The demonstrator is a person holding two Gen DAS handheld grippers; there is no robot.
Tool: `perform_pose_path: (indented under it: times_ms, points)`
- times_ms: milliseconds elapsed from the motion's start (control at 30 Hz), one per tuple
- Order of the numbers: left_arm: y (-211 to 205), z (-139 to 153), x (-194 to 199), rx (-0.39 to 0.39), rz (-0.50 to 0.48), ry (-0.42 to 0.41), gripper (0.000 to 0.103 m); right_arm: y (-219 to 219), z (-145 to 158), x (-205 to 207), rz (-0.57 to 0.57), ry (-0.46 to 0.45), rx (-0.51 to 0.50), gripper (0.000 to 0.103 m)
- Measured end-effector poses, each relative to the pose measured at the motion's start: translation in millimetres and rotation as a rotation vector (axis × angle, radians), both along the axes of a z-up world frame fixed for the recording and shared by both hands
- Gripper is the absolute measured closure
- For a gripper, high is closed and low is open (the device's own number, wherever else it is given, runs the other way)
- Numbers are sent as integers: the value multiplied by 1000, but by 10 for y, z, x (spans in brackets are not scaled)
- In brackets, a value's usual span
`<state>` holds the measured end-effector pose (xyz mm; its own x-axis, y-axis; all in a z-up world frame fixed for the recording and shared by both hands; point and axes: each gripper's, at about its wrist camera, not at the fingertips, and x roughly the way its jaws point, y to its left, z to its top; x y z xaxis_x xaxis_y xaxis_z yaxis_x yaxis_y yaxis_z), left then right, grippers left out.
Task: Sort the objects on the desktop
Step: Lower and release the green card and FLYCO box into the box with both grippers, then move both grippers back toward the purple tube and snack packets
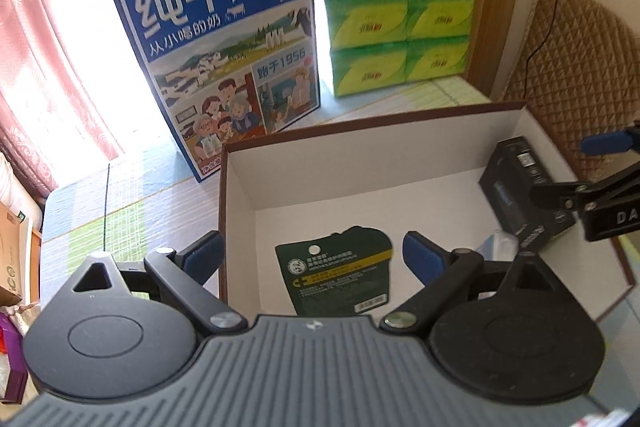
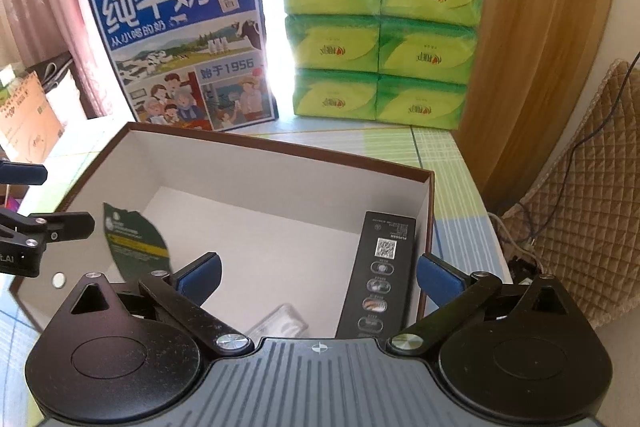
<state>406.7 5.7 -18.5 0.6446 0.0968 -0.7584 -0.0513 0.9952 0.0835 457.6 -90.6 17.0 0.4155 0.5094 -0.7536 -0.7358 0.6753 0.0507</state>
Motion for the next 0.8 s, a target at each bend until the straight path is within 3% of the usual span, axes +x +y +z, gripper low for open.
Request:
perform_pose_path:
  times_ms: [400, 800]
  points:
    - [-4, 421, -745, -55, 2, -103, 9, -455, 380, -488, 5, -22, 105, 2]
    - [-3, 512, -1561, -79, 18, -136, 9, -909, 509, -1103, 22, -43, 160, 2]
